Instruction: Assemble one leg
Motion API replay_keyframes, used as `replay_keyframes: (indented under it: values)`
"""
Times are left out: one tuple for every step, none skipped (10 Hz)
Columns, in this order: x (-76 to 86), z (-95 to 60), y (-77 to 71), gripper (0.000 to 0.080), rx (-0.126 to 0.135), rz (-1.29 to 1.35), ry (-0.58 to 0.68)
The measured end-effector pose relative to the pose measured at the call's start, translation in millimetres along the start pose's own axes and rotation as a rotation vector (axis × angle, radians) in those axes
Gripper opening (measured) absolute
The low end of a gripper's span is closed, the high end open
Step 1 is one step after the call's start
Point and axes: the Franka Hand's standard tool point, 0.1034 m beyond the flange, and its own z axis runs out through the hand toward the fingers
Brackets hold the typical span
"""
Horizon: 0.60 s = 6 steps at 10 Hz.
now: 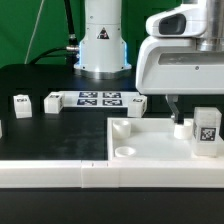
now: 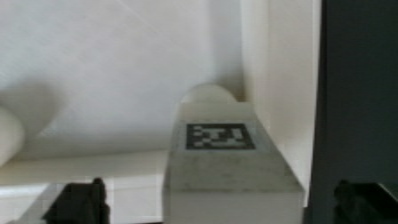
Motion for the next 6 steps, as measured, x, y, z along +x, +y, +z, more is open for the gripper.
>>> replay_keyframes:
  values:
    - [0.0,0.0,0.0,0.0517,0.000,0.000,0.000]
    - [0.0,0.1,0.0,0.0378,0.000,0.005,0.000]
    - [-0.1,0.1,-0.2,0.0291,0.001,0.039,0.000]
    - [0.1,0.2,0.0,0.0291,0.002,0.049,0.000]
    - [0.4,0.6,0.4,0.0291,0.010,0.142,0.003]
    - [0.7,0.8,1.0,0.0291,0.015,0.257,0.005]
